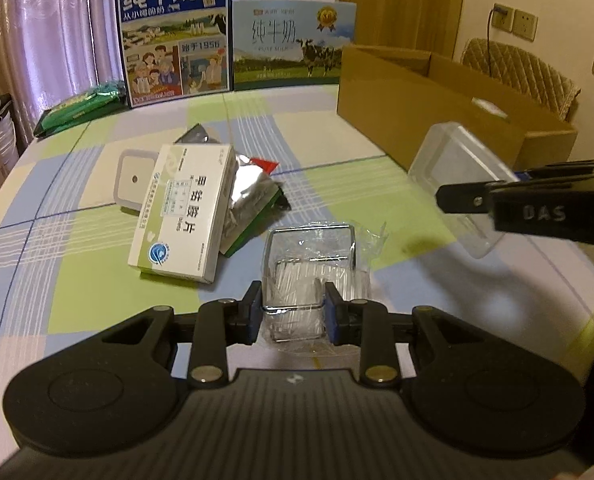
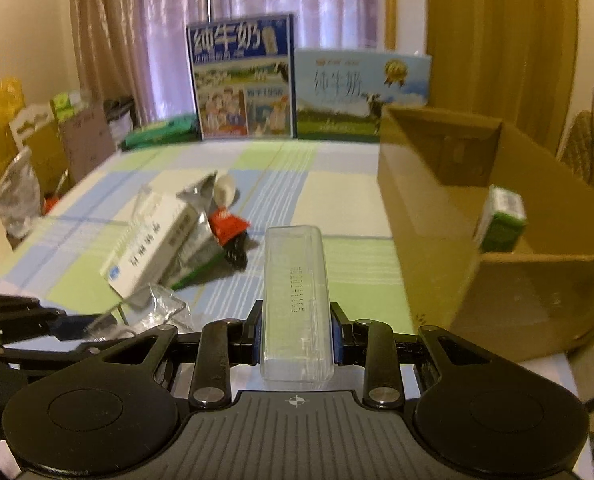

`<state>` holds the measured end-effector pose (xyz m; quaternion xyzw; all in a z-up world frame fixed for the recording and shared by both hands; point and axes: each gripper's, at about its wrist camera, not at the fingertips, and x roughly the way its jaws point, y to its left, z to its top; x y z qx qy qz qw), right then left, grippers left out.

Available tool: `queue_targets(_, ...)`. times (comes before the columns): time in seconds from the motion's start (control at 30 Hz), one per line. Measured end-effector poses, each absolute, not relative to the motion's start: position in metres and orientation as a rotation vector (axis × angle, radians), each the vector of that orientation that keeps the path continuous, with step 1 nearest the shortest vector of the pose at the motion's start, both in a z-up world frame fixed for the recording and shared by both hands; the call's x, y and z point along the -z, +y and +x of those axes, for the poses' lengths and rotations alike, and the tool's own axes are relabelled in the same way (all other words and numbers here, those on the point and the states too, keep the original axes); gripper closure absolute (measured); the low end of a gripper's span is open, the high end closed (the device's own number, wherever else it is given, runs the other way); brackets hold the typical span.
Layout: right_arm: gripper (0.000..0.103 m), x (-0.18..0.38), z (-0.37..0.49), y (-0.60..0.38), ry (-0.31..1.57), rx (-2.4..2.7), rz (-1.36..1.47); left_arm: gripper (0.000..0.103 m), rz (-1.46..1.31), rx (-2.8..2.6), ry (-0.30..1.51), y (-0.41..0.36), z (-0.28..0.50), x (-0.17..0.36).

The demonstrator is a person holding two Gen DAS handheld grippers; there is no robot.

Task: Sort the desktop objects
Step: 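Carry both clear containers into the cardboard box and open both tools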

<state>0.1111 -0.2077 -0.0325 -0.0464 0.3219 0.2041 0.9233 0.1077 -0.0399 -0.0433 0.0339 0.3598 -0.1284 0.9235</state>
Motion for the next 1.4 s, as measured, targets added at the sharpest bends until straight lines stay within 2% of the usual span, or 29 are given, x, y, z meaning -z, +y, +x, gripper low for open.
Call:
queue_targets(0.37, 0.075, -0.044, 0.113, -0.263, 0.537, -0.353, -0.045, 0.077, 0.068, 0.332, 0.617, -0.083, 0.112, -0.030)
queue_targets(0.67, 0.075, -0.066, 0.145, -0.342, 0.520, -0.231, -0.036, 0.077, 0.106, 0.473, 0.560, -0.169, 0.147, -0.064)
queue_targets(1.1, 0.075, -0.052, 0.190, -0.401, 0.542, -0.180, -0.030, 0.077, 0.170, 0.650, 0.693, -0.260, 0.218, -0.042)
queue_targets(1.4, 0.075, -0.033, 0.217, -0.404, 0.569, -0.194, -0.042, 0.077, 0.248, 0.617, 0.678, -0.283, 0.244, -0.008)
